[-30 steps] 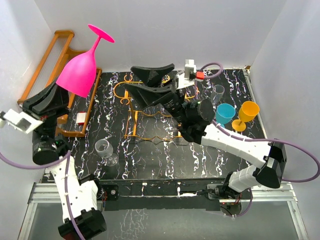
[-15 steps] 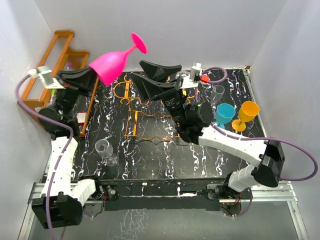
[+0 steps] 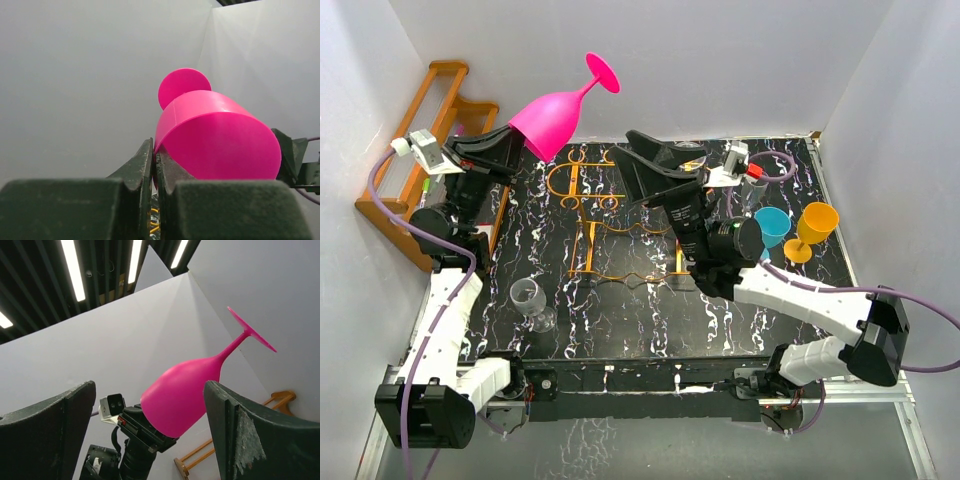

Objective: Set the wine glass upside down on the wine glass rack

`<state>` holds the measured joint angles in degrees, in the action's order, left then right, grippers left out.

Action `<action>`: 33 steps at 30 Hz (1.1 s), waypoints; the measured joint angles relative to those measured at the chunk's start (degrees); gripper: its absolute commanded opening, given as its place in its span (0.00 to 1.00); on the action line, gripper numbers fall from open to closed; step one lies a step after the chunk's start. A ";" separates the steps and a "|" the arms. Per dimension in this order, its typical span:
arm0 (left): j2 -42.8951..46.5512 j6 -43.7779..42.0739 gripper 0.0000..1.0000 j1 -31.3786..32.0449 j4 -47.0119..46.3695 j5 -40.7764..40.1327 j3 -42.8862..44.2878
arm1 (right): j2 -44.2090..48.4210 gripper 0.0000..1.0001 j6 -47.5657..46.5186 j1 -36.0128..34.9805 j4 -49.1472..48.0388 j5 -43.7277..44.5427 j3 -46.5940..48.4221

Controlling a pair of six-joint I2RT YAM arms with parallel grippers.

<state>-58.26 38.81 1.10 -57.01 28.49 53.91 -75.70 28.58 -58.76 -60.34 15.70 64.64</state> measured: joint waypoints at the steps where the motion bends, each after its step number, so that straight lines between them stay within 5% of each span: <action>1: 0.07 0.72 0.00 0.04 -0.44 -0.20 0.00 | -0.20 0.90 0.26 0.00 -0.28 0.35 0.07; 25: 8.66 8.50 0.00 0.15 -2.54 2.45 -0.42 | -12.09 0.77 9.35 0.00 -4.94 0.46 10.36; 33: 8.70 9.27 0.00 0.15 -1.09 4.22 -1.53 | -13.81 0.59 11.76 0.00 -7.17 -0.04 11.61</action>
<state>-49.56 48.07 1.26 -58.11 32.71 52.38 -89.52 40.34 -58.76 -67.51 15.66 76.25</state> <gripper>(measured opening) 0.011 0.652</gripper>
